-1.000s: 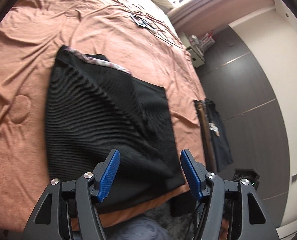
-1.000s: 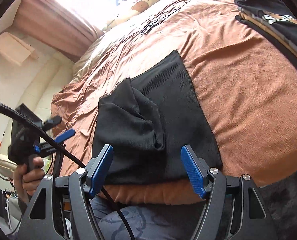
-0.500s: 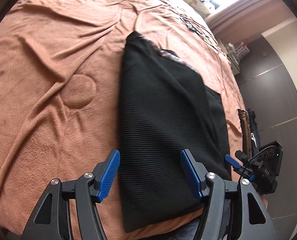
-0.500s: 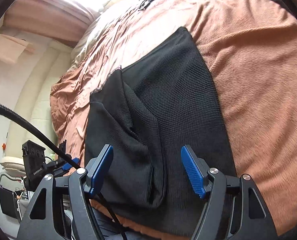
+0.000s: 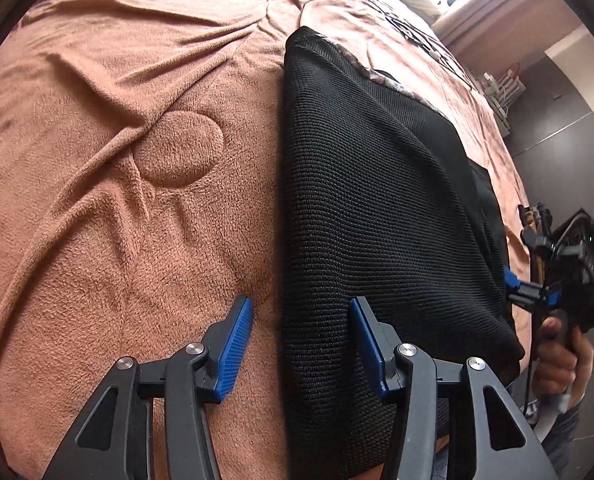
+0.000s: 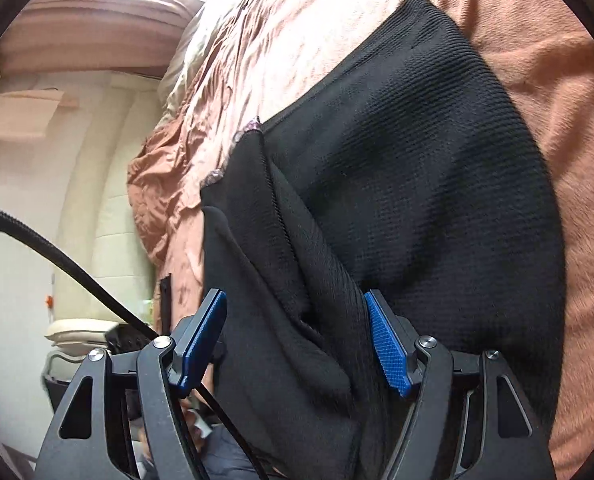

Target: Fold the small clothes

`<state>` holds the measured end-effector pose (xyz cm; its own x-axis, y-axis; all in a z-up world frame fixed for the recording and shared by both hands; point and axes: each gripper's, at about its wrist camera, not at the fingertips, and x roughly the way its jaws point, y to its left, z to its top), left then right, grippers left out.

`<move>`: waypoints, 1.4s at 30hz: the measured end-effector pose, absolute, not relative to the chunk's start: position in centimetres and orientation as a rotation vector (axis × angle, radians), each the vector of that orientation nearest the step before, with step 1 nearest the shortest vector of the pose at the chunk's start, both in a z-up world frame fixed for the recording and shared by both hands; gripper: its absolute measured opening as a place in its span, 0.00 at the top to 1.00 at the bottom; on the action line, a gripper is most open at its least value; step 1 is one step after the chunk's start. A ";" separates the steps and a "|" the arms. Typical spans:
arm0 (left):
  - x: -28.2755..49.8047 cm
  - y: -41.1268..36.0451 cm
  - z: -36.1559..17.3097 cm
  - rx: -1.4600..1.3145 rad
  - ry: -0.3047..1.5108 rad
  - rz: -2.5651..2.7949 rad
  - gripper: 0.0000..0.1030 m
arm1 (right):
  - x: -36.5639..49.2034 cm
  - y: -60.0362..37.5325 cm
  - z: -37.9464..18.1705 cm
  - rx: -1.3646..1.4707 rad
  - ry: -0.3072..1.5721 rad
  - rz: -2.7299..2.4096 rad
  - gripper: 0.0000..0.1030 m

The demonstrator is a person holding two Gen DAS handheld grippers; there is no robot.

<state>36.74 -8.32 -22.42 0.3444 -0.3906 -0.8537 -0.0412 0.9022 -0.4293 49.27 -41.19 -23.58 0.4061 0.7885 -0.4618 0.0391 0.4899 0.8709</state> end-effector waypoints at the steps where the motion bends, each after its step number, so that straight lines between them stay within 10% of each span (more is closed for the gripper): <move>1: 36.8 -8.4 -22.5 -0.410 1.208 -0.233 0.50 | 49.8 -41.2 -23.8 0.981 1.057 0.602 0.33; 17: 37.1 -8.4 -22.9 -0.412 1.210 -0.226 0.52 | 55.9 -38.3 -24.9 1.009 1.100 0.630 0.34; 21: 37.0 -8.1 -22.9 -0.423 1.208 -0.224 0.54 | 55.7 -37.2 -23.6 0.906 1.115 0.572 0.80; 24: 36.9 -7.5 -23.0 -0.430 1.206 -0.226 0.55 | 55.0 -36.8 -22.3 0.826 1.092 0.527 0.95; 42: 34.7 -5.6 -21.9 -0.498 1.101 -0.323 0.56 | 47.0 -37.7 -15.5 0.632 0.989 0.355 0.96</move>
<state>34.69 -5.62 -21.86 0.4230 -0.4855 -0.7651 0.0052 0.8457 -0.5337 47.02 -37.70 -15.46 0.5134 0.5475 -0.6608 0.0031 0.7688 0.6395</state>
